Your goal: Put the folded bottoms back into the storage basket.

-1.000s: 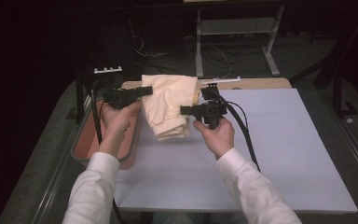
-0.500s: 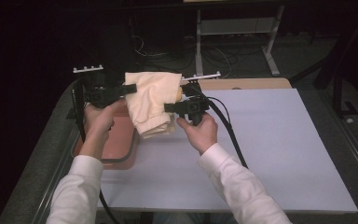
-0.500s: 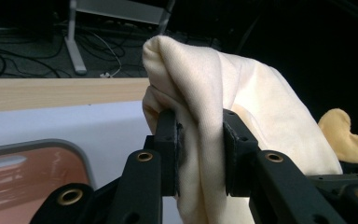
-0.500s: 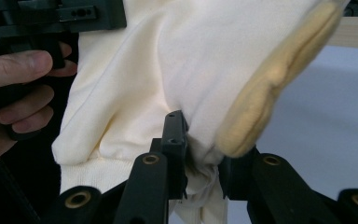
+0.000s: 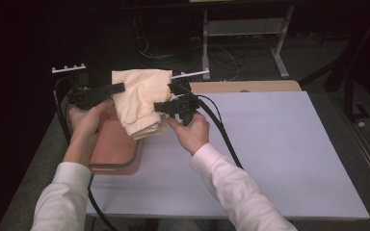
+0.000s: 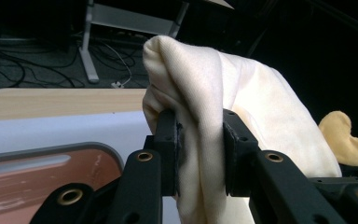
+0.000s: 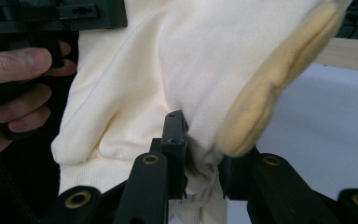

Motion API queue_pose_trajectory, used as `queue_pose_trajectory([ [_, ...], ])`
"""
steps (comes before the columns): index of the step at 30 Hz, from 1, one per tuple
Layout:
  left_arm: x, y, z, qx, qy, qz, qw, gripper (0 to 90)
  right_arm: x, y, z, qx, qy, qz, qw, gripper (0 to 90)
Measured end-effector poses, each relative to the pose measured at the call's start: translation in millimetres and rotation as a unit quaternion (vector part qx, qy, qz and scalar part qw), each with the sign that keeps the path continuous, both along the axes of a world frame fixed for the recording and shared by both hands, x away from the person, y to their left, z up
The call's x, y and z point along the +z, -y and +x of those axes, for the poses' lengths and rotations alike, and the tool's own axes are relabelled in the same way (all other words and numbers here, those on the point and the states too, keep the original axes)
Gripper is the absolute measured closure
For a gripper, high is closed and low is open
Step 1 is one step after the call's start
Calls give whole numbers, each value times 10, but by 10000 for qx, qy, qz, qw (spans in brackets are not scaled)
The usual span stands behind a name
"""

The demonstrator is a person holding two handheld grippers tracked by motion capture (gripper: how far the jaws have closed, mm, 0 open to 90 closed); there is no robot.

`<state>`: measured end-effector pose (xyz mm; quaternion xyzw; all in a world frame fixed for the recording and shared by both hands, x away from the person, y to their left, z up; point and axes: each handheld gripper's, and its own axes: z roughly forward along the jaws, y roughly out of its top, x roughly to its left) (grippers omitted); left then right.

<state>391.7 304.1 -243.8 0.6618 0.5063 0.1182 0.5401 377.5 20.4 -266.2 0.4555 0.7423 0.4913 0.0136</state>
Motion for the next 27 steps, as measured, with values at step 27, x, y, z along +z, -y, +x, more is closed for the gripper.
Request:
queue_pose_trajectory([
  [27, 3, -437, -89, 274, 181, 185, 9993, 709, -103, -471, 61, 170, 14, 249, 9995, 736],
])
